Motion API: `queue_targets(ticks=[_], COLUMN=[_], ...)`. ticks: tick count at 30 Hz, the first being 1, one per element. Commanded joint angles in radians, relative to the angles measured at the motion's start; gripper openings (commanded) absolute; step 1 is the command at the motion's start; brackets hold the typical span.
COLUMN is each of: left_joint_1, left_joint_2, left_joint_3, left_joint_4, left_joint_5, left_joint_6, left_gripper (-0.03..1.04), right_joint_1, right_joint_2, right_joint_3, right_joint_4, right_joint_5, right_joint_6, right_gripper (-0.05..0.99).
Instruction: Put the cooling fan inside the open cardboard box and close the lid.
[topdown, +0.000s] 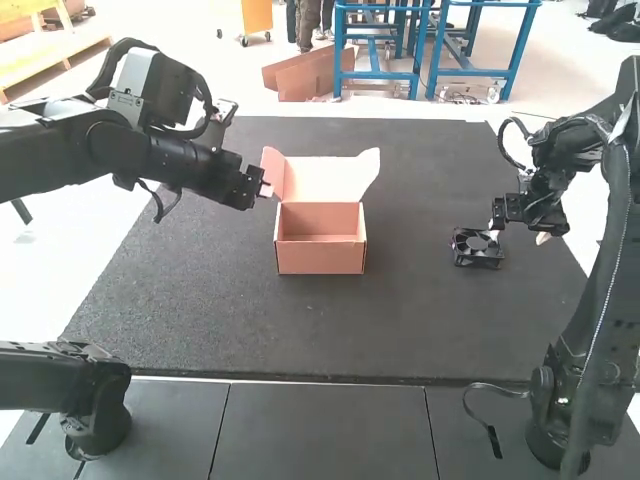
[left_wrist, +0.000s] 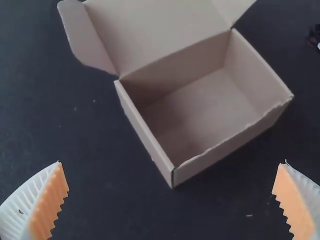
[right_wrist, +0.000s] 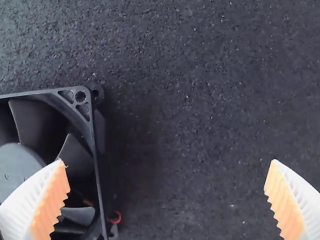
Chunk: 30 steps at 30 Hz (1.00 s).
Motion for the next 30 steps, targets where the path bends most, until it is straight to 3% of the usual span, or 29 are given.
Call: queue_targets(ticks=[1, 30], left_joint_1=[-0.001, -0.001], left_joint_2=[-0.005, -0.005], left_joint_3=[0.053, 0.065], left_joint_4=[-0.001, -0.007], left_joint_5=[-0.012, -0.017], left_joint_6=[0.008, 0.008], left_gripper=[0.97, 0.97], right_joint_1=[-0.02, -0.021], right_joint_2=[0.011, 0.109], right_joint_3=[0.038, 0.034], right_joint_4=[0.0, -0.102], right_joint_5=[0.013, 0.016], right_joint_6=[-0.004, -0.004], right_gripper=[0.9, 0.9])
